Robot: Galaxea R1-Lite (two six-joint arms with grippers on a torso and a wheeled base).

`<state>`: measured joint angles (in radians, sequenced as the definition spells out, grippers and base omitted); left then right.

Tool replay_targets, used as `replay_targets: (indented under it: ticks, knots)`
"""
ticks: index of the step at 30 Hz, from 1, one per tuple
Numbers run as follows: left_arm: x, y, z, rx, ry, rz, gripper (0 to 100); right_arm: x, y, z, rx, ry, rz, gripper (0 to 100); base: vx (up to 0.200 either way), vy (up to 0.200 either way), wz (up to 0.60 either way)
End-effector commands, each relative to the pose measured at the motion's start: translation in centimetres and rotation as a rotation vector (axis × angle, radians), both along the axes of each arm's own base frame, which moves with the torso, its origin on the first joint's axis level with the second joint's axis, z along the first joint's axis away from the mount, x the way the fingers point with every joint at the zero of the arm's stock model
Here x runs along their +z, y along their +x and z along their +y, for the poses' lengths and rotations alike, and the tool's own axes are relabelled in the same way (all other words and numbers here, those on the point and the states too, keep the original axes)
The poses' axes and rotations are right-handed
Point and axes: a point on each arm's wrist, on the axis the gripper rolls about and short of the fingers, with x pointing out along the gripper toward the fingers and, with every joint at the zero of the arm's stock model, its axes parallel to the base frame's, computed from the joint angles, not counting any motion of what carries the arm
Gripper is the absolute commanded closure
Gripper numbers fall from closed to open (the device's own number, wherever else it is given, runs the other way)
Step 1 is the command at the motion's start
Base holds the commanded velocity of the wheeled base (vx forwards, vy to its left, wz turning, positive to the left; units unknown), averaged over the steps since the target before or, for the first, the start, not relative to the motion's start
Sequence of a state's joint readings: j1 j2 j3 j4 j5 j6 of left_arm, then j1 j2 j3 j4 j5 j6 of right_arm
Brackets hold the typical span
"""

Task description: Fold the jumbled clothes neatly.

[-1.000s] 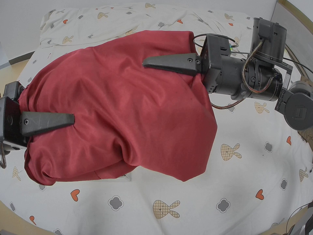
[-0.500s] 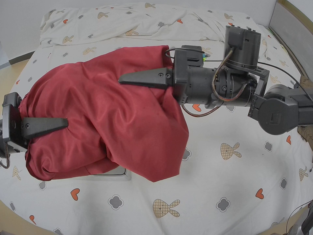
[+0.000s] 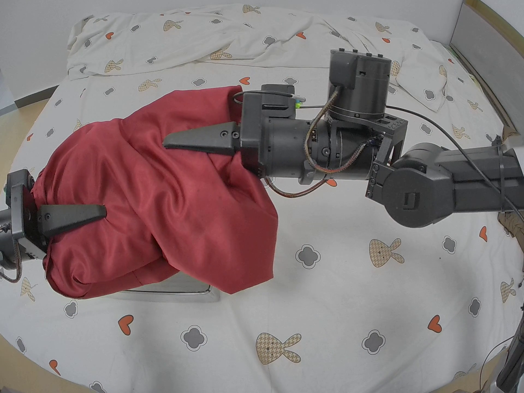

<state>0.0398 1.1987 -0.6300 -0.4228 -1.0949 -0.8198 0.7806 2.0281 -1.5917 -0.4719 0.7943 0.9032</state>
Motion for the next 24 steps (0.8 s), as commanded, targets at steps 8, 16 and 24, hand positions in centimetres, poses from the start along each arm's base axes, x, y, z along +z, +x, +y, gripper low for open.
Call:
replay_targets:
  ticks: [8, 16, 24]
  knots:
    - [0.7, -1.8, 0.6, 0.040, 0.002, -0.055, 100, 0.2, -0.1, 1.0, 0.020, 0.014, 0.009, 100, 0.000, 0.000, 0.00]
    - [1.3, -3.4, 0.5, 0.046, 0.000, -0.068, 100, 1.3, -0.8, 0.6, 0.024, 0.025, -0.001, 100, 0.000, 0.000, 0.00]
    - [0.7, -3.3, 1.2, 0.100, 0.000, -0.033, 100, 0.9, -0.4, 1.2, 0.029, 0.022, 0.001, 100, 0.000, 0.000, 0.00]
